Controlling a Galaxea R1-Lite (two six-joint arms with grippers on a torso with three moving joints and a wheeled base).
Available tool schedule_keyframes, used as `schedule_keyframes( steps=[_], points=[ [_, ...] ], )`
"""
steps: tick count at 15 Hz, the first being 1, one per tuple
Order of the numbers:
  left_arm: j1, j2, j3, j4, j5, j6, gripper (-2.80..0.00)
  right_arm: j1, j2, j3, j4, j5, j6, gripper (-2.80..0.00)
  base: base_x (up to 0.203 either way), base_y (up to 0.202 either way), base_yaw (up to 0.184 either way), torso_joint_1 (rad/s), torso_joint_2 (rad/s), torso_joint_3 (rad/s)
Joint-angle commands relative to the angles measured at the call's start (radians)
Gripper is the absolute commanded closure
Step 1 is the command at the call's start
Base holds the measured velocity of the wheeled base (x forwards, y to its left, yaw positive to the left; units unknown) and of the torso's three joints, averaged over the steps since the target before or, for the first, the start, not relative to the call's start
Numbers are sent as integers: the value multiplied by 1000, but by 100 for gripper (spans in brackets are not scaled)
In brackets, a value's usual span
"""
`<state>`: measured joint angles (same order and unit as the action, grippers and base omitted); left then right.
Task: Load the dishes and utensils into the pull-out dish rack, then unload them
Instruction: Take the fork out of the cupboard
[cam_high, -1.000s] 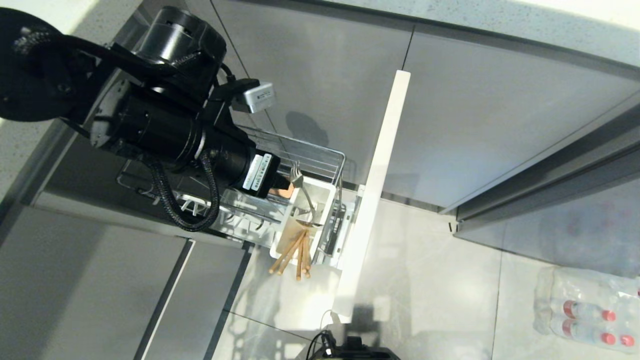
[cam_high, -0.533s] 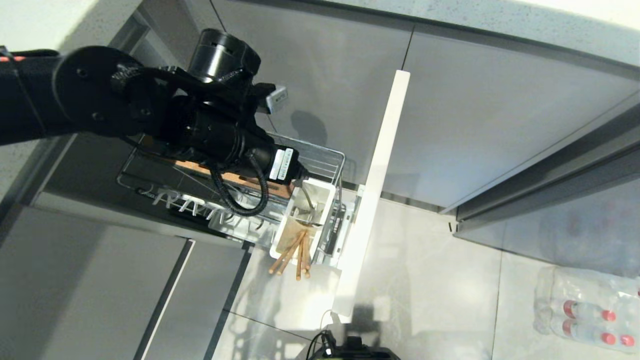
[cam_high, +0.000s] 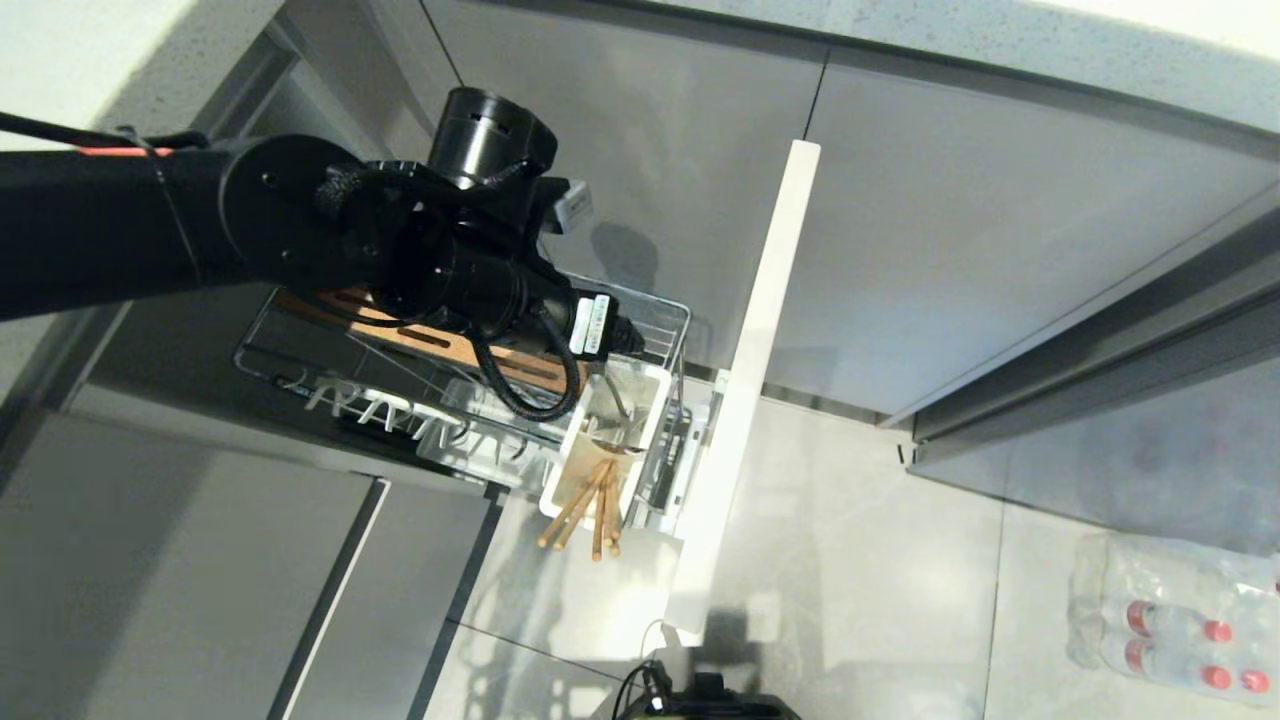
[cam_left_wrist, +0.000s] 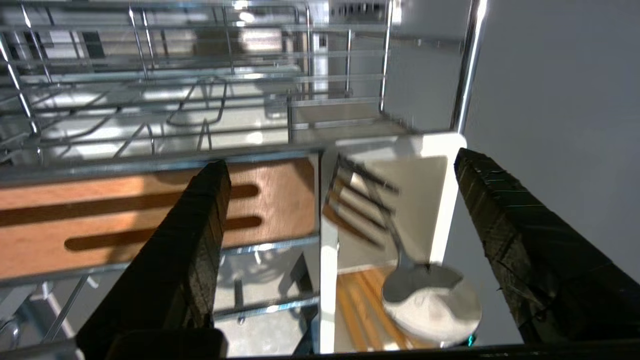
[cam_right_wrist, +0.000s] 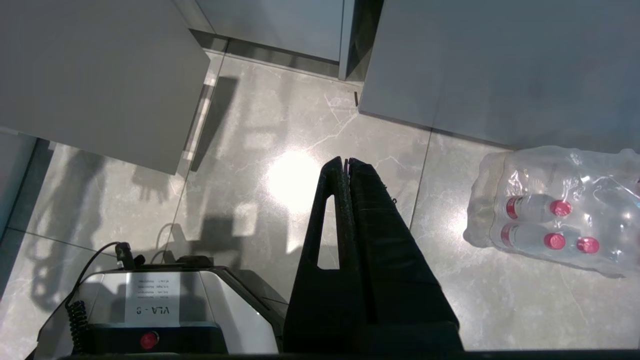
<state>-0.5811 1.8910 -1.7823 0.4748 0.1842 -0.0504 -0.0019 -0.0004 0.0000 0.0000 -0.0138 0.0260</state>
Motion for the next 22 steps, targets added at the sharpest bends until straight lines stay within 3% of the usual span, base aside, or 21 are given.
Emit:
schedule_keyframes(
  steps=[1,11,12,22],
  points=[
    [0,11,0,-9,6,-8,-280,0,0,0,0,0,1,0,0,0,0,0,0,0],
    [0,28,-9,-13,37,-16,-280,0,0,0,0,0,0,0,0,0,0,0,0,0],
    [0,28,-9,-12,37,-16,0,0,0,0,0,-1,0,0,0,0,0,0,0,0],
    [-5,26,-16,-13,50,-20,0,0,0,0,0,0,1,0,0,0,0,0,0,0]
  ],
)
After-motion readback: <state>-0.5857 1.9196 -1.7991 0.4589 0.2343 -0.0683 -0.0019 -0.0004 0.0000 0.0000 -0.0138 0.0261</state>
